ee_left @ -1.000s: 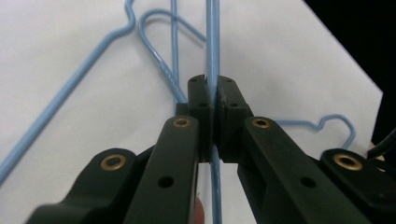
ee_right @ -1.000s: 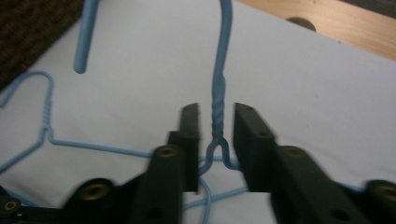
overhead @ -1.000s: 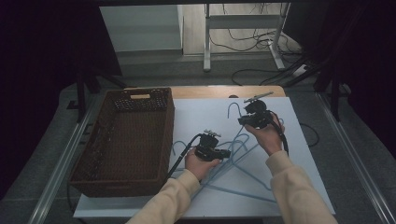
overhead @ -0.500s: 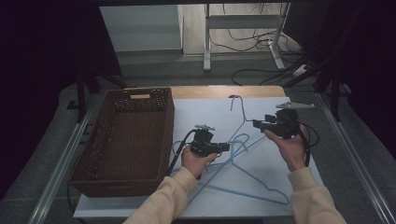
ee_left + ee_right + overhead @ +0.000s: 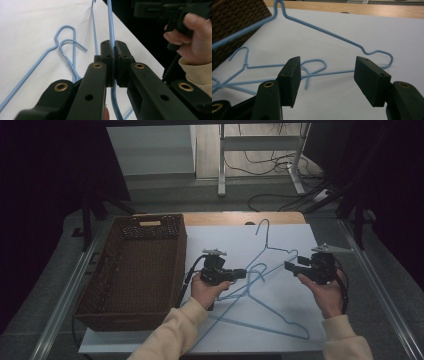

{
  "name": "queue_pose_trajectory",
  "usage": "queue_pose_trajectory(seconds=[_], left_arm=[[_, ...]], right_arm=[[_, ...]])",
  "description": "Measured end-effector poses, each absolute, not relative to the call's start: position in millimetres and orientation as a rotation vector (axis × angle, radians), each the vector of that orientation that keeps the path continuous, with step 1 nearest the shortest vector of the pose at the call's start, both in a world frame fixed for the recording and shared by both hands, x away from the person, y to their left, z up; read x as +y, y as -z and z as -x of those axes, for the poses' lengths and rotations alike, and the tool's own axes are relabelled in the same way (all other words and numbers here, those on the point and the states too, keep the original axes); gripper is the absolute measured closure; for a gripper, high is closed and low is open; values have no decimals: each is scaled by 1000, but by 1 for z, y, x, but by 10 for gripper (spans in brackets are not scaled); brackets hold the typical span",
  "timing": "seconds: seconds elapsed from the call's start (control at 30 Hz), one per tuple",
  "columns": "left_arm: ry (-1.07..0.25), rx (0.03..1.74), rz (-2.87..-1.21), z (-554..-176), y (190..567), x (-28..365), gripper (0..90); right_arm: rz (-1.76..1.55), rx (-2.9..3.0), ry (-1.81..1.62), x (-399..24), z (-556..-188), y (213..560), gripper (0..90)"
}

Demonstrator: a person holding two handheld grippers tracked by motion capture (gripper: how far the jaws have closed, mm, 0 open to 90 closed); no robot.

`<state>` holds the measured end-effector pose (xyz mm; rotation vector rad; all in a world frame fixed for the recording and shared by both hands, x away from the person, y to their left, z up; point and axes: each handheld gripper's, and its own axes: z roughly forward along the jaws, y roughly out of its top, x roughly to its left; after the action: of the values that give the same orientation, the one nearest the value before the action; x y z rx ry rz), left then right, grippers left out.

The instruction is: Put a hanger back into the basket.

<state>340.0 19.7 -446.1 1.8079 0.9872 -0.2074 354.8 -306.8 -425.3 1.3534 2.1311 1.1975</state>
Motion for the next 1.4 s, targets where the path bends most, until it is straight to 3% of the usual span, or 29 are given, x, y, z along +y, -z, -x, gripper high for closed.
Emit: queue_pose_trajectory(seconds=[1.03,1.4], left_arm=[[207,857,-1823,-317,380,72,868],[198,883,-1814,-315,371,122,868]], right_arm=[[-1408,2087,-1183,-329,-348,437,403],[-1380,2127,-1193,-325,-349,439,367]])
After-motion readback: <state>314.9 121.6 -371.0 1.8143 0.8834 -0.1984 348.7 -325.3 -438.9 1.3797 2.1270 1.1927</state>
